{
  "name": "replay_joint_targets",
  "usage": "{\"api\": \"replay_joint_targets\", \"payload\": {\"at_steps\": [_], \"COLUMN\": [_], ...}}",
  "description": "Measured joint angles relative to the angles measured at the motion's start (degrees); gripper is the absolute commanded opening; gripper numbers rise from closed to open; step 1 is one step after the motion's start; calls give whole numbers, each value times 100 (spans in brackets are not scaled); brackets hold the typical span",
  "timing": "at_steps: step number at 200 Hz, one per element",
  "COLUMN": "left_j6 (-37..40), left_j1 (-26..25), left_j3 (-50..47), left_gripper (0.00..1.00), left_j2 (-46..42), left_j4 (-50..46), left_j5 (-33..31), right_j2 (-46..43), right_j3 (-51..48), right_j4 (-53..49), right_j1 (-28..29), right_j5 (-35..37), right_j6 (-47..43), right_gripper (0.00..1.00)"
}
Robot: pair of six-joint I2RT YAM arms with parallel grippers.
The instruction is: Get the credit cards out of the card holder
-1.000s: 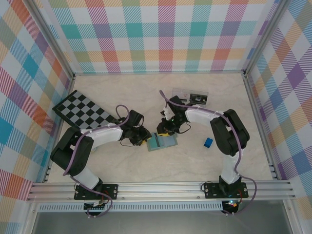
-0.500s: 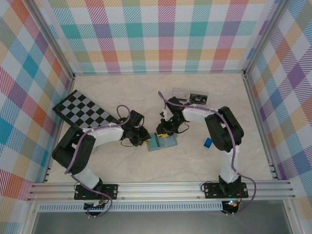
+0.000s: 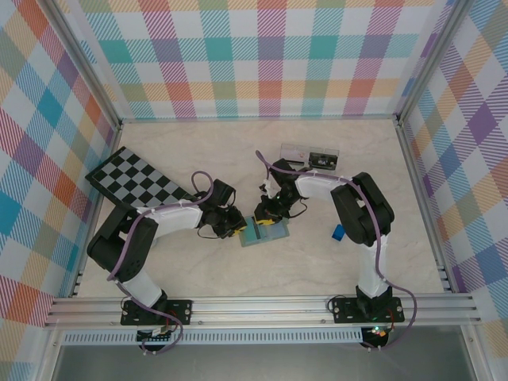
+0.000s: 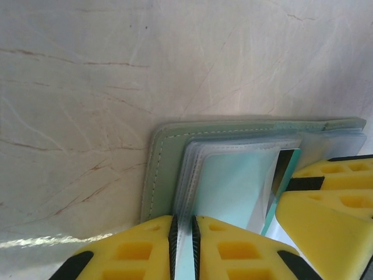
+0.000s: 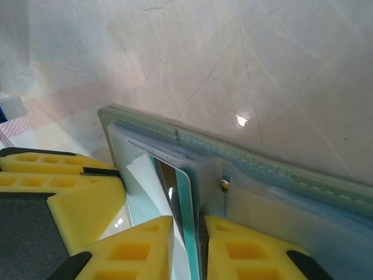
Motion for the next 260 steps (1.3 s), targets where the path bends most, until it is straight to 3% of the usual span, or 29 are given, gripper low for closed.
{"api": "replay_joint_targets", "payload": {"at_steps": [137,201,260], "left_j6": [175,391,487], "left_j1": [0,-4,-214], "left_j3": [61,96,297], "left_gripper": [14,14,13], "left_j2": [4,-564,-120], "left_j4": [-162,-308,20], "left_j5": [-55,-210,74], "right_j2": [0,-2,-11], "right_j3": [0,0,0], "right_j4": [-26,-63,-63], "right_j1": [17,35,35], "right_j5": [0,90,103], "right_j6": [-46,-136,-138], "right_gripper": [7,2,1]}}
